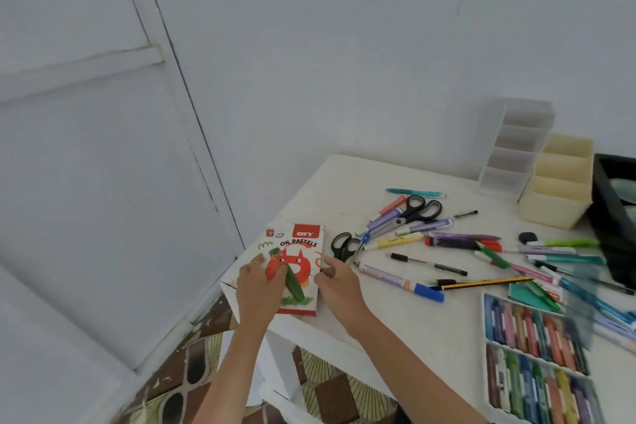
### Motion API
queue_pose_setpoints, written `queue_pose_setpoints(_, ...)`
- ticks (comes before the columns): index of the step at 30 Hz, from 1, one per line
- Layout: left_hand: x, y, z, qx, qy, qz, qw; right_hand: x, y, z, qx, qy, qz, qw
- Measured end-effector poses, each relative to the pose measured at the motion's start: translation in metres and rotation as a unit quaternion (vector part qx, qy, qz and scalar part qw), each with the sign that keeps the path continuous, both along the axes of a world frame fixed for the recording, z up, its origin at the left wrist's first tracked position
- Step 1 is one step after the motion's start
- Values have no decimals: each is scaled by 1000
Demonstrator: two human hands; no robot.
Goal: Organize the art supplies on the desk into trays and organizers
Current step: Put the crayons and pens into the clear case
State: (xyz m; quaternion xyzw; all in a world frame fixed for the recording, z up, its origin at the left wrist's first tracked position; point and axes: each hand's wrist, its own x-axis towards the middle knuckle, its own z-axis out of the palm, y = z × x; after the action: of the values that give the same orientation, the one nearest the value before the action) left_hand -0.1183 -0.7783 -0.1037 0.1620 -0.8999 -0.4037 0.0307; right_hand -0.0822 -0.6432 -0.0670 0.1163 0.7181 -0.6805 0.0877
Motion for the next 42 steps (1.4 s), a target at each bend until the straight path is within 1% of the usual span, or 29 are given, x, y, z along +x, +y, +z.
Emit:
queue_pose_setpoints(3, 0, 5, 10, 62, 18, 18, 998, -4, 2, 6, -53, -6, -57, 997)
queue_pose_setpoints(6, -1, 14, 32, 102, 38, -21, 994, -8, 19, 15, -97, -9, -70, 993)
queue_pose_setpoints(7, -1, 17, 41, 89, 39, -40, 994, -7, 27, 19, -125, -6, -68, 990)
queue_pose_setpoints(8, -1, 24, 49, 53, 39, -71, 995, -4, 37, 24, -159, 0, -66, 985)
queue_pose_setpoints(10, 2, 41, 67, -43, 24, -136, 990, 5, 58, 36, -220, 6, -63, 973)
queue_pose_setpoints(11, 4, 49, 75, -62, 13, -165, 984, 9, 66, 41, -240, 8, -68, 968)
queue_pose_setpoints(13, 5, 69, 81, -40, -15, -220, 975, 20, 86, 47, -248, 19, -93, 964)
queue_pose_setpoints(15, 7, 88, 80, -20, -21, -258, 966, 31, 104, 51, -229, 33, -111, 966)
queue_pose_setpoints(17, 11, 106, 78, -29, 1, -290, 957, 44, 122, 55, -206, 39, -133, 969)
queue_pose_setpoints(19, 16, 125, 79, -50, 23, -329, 943, 55, 143, 57, -149, 48, -217, 964)
queue_pose_setpoints(21, 20, 142, 79, -69, 19, -374, 924, 64, 168, 56, -68, 75, -345, 933)
queue_pose_setpoints(22, 21, 148, 79, -79, 20, -396, 915, 69, 179, 55, -31, 100, -391, 915)
queue_pose_setpoints(23, 24, 156, 79, -93, 27, -418, 903, 75, 192, 55, -1, 122, -414, 902)
queue_pose_setpoints(25, 30, 167, 82, -129, 47, -465, 875, 85, 214, 58, 20, 130, -411, 902)
queue_pose_setpoints(27, 33, 174, 88, -162, 61, -509, 843, 92, 229, 64, 2, 91, -370, 925)
queue_pose_setpoints(29, 36, 181, 93, -190, 74, -543, 814, 102, 240, 67, 6, 34, -325, 945)
queue_pose_setpoints(31, 37, 184, 95, -211, 91, -571, 788, 112, 245, 65, 17, -7, -292, 956)
queue_pose_setpoints(32, 38, 186, 96, -219, 101, -580, 778, 116, 248, 63, 22, -9, -285, 958)
queue_pose_setpoints(35, 40, 188, 94, -240, 125, -595, 757, 127, 254, 59, 6, 14, -272, 962)
queue_pose_setpoints(39, 43, 188, 91, -272, 118, -601, 742, 139, 252, 60, -11, 24, -265, 964)
queue_pose_setpoints(42, 47, 191, 88, -291, 117, -607, 730, 147, 249, 58, 21, 46, -237, 970)
